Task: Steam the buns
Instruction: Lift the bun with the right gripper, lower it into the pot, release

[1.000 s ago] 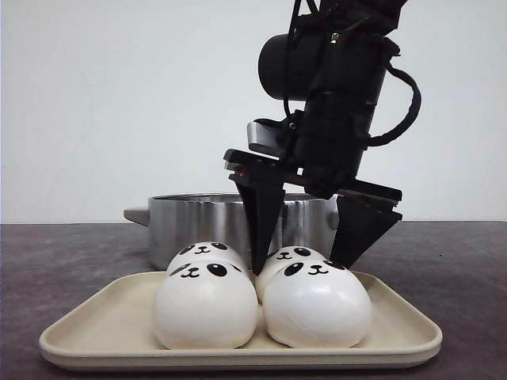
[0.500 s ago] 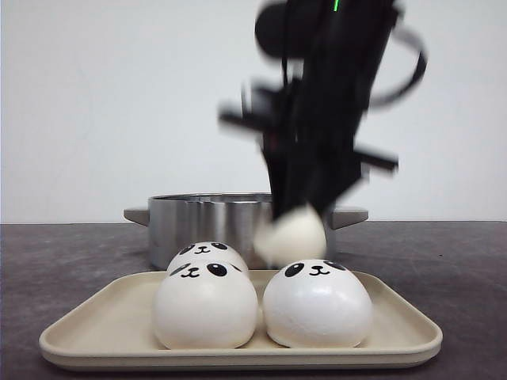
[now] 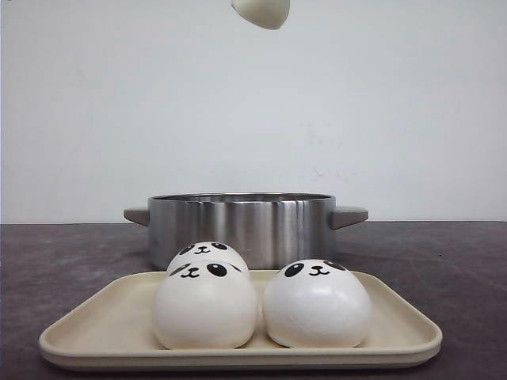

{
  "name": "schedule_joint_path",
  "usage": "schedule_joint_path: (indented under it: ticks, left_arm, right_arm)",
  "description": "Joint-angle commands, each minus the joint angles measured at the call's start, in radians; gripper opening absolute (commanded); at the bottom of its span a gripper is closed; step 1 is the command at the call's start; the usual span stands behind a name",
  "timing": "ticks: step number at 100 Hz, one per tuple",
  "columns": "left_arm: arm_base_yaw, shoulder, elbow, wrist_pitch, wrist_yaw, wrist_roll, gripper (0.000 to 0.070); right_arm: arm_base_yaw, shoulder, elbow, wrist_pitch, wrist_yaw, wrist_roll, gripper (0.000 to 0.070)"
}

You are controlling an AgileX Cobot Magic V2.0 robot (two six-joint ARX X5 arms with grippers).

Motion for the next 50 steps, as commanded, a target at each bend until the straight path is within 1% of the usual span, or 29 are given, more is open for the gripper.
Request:
schedule_joint_path:
  ticks: [1,11,21,36,50]
  left_arm:
    - [-0.004,0.003,0.011,0.011,-0.002,0.003,0.0557]
    - [-0.004,0.003,0.011,0.011,-0.002,0.003,0.0557]
    - [-0.004,0.003,0.011,0.011,-0.002,0.003,0.0556]
    - [-0.004,0.003,0.011,0.011,-0.002,0.003,0.0556]
    - [-0.004,0.003,0.011,0.011,-0.002,0.003,0.0556]
  right_arm:
    - [-0.014,0.078,0.039,-0.001,0.006,-0.051,0.0005]
    - [-0.046,0.176,0.069,0.027,0.005,-0.071,0.0005]
    - [-0.072,0.264,0.069,0.102,0.005,-0.074,0.0005]
    - [-0.100,0.397,0.069,0.223,0.006,-0.103,0.0005]
    - [-0.123,0.497,0.069,0.299,0.014,-0.113,0.0006]
